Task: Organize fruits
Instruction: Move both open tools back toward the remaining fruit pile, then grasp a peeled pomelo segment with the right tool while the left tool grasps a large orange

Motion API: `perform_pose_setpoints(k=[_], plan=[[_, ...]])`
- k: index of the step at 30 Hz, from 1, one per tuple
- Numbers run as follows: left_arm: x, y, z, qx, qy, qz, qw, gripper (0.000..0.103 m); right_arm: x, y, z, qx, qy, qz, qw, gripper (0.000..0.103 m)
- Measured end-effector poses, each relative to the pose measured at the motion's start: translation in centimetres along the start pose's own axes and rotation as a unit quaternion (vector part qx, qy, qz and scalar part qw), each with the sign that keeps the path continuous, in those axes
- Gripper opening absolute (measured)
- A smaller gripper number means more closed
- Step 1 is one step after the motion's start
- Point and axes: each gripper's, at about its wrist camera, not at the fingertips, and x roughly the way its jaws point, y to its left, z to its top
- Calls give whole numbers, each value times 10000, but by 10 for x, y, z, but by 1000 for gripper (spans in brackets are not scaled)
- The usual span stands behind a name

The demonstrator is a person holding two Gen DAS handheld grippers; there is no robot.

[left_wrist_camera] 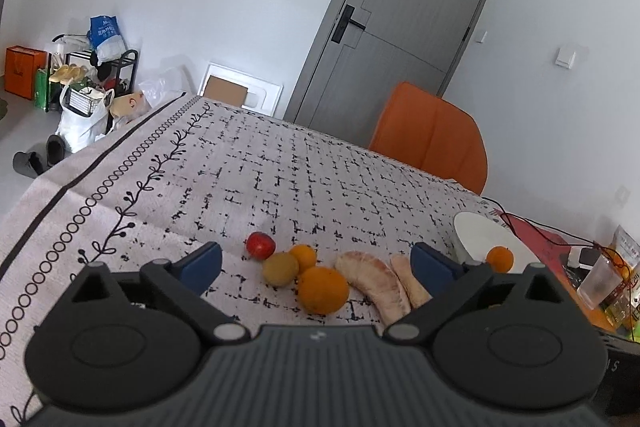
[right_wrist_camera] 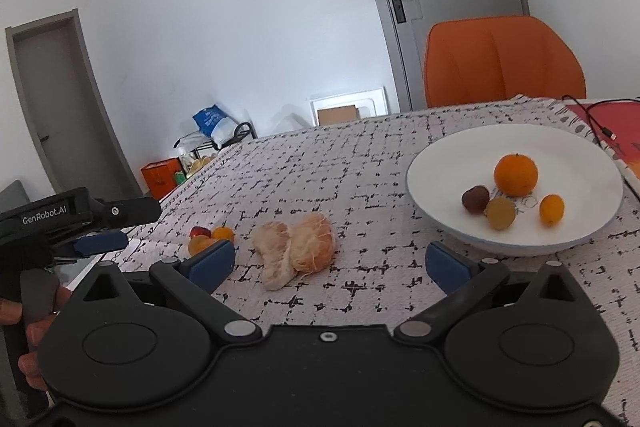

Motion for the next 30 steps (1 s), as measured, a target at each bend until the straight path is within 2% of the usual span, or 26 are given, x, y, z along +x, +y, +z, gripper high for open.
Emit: perform_pose_setpoints(k=[4, 9, 13, 16, 26, 28, 30], plan=[[6, 2, -4, 0, 35, 63, 10000, 96, 7, -1, -1, 16, 89, -16, 10000, 102], [15, 3, -8, -40, 131, 76, 9999, 84, 15, -1, -2, 11, 173, -7, 9998, 101], [24, 1, -13, -117, 268, 21, 9996, 78, 25, -1, -2, 29, 249, -14, 9997, 86], [31, -3, -18, -97, 365, -15, 9993, 72, 32, -2, -1, 75, 321, -54, 9994, 80], [49, -5, -23, -216, 533, -17, 9983, 55, 52, 4, 2, 53, 515, 79, 9986, 73], [50, -5, -24, -221, 516, -13, 9984, 49, 57, 5, 4, 61, 572, 83, 9983, 72], [51, -3, -24, -290, 508, -35, 9983, 36, 61, 5, 5, 75, 611, 99, 9981, 71]])
